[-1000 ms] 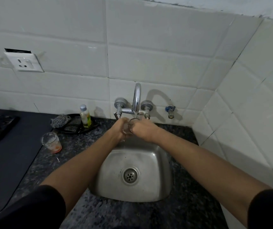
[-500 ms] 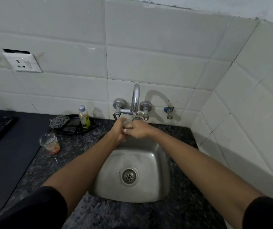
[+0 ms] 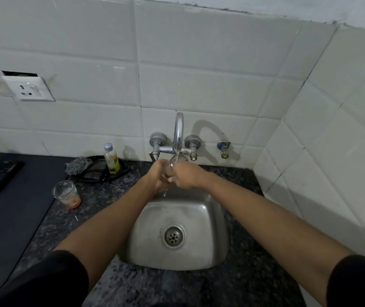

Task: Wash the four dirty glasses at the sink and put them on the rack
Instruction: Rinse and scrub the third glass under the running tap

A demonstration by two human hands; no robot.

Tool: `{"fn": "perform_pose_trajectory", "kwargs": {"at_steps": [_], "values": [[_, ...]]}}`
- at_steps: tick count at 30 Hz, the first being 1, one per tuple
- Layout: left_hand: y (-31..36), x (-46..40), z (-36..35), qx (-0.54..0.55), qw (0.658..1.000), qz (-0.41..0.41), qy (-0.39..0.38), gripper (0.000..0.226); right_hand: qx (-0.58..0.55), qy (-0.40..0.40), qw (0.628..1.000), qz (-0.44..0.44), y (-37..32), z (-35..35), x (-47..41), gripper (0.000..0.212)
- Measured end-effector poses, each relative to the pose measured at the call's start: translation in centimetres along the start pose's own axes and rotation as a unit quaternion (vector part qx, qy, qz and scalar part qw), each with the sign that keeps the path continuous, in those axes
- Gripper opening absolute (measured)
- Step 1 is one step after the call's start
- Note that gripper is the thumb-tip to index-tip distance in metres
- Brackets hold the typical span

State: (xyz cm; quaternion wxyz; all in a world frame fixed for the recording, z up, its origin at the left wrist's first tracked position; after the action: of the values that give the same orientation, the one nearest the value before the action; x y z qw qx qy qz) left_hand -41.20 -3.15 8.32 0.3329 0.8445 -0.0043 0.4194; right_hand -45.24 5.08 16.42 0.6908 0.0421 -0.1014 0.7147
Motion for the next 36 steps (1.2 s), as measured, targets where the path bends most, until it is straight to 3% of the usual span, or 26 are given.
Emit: {"fn": "perform_pose_trajectory", "kwargs": {"at_steps": [4, 5, 8, 10, 13, 16, 17, 19, 21, 25, 28, 29, 31, 33, 34, 36], "values": [[0.5, -0.8, 0.5, -0.028, 0.999, 0.006, -0.014, 0.038, 0.165, 0.032, 0.983, 0.078, -0.3, 0.3, 0.4, 0.019], [0.7, -0.6, 0.2, -0.040, 0.999, 0.001, -0.022, 0.038, 0.133, 0.041, 0.988, 0.061, -0.1, 0.0, 0.3, 0.020], [0.6, -0.2, 0.0, -0.007, 1.000, 0.008, -0.015, 0.043, -0.108, 0.045, 0.993, -0.030, 0.3, -0.9, 0.2, 0.023], [0.3, -0.1, -0.6, 0.019, 0.999, 0.009, -0.050, 0.049, -0.152, 0.060, 0.986, -0.044, 0.4, -0.7, -0.1, 0.024], [0.1, -0.3, -0.5, 0.001, 0.999, 0.030, -0.036, 0.044, 0.042, 0.032, 0.999, 0.012, 0.2, 0.5, 0.3, 0.020], [0.8, -0.6, -0.1, -0.049, 0.998, 0.010, -0.028, 0.038, 0.189, 0.024, 0.976, 0.106, -0.3, 0.8, 1.1, 0.024], [0.8, -0.7, -0.2, -0.059, 0.998, 0.008, -0.036, 0.039, 0.170, 0.030, 0.981, 0.091, 0.1, 0.4, 1.0, 0.023], [0.8, -0.3, -0.4, -0.040, 0.999, 0.003, -0.022, 0.040, 0.022, 0.064, 0.998, 0.012, 0.3, 0.2, 1.1, 0.022], [0.5, 0.2, -0.8, -0.011, 0.999, 0.004, -0.030, 0.037, -0.091, 0.092, 0.992, -0.016, 0.4, -0.2, 0.8, 0.023], [0.0, 0.6, -0.8, 0.000, 0.999, 0.027, -0.033, 0.044, 0.051, 0.011, 0.998, 0.046, 0.1, 1.0, 1.4, 0.016], [0.4, 0.9, -1.4, -0.013, 0.999, 0.038, -0.037, 0.048, 0.140, 0.037, 0.986, 0.086, -0.4, 1.7, 2.0, 0.016], [0.4, 0.7, -1.6, -0.022, 0.999, 0.030, -0.038, 0.046, 0.108, 0.057, 0.990, 0.072, -0.3, 1.6, 1.8, 0.017], [0.5, 0.7, -1.6, -0.029, 0.999, 0.016, -0.023, 0.040, -0.066, 0.073, 0.995, 0.000, 0.3, 1.2, 1.7, 0.024], [0.3, 0.4, -1.2, -0.027, 1.000, 0.008, -0.008, 0.041, -0.236, 0.095, 0.965, -0.056, 0.7, 0.3, 1.2, 0.033], [0.2, 0.5, -1.1, -0.027, 1.000, 0.012, -0.011, 0.044, -0.240, 0.097, 0.964, -0.066, 0.7, 0.6, 1.0, 0.033], [-0.2, 0.6, -1.1, -0.007, 0.999, 0.024, -0.023, 0.042, -0.131, 0.084, 0.987, -0.034, 0.1, 1.3, 0.8, 0.025]]}}
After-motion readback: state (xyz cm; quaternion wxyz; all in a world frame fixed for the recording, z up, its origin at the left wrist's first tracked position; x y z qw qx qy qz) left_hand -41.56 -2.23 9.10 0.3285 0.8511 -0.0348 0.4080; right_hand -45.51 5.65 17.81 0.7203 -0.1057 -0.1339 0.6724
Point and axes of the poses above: each hand's wrist, its own x-axis away from the middle knuckle, its own z-axis out of the back of the hand, y = z × x, the point moved 6 cm from there along -x, towards the middle knuckle, and after that the axes turned 13 degrees about z, right-handed, at the moved point
